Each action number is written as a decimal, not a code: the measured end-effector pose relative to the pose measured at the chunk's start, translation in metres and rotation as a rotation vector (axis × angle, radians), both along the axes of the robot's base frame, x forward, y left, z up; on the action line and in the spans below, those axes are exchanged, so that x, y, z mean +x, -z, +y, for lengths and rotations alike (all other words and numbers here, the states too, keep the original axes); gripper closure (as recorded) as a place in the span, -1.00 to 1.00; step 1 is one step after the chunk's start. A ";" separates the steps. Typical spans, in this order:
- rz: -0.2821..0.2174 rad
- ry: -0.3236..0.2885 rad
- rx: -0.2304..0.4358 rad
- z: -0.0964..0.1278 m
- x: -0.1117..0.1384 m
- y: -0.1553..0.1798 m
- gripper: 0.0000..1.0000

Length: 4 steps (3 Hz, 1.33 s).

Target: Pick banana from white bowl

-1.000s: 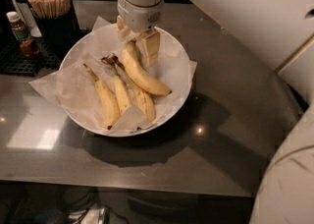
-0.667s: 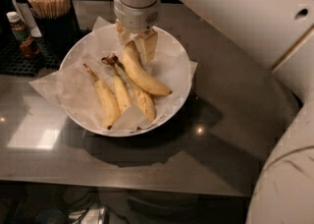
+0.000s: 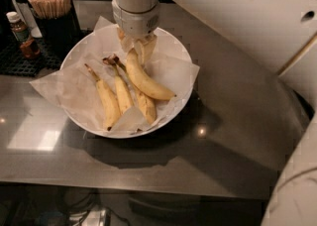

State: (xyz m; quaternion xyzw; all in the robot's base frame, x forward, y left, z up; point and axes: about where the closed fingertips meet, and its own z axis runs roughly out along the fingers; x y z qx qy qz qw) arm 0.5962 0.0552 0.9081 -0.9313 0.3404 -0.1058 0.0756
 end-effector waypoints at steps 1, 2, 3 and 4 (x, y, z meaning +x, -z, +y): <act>0.023 -0.016 0.005 0.003 -0.004 0.009 0.01; 0.023 -0.016 0.005 0.003 -0.004 0.007 -0.46; 0.067 -0.017 0.031 0.006 -0.008 0.026 -0.82; 0.105 -0.017 0.046 0.008 -0.011 0.040 -1.00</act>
Offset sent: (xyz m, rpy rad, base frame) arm -0.0150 0.0087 -0.0468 0.0479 0.1221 0.0246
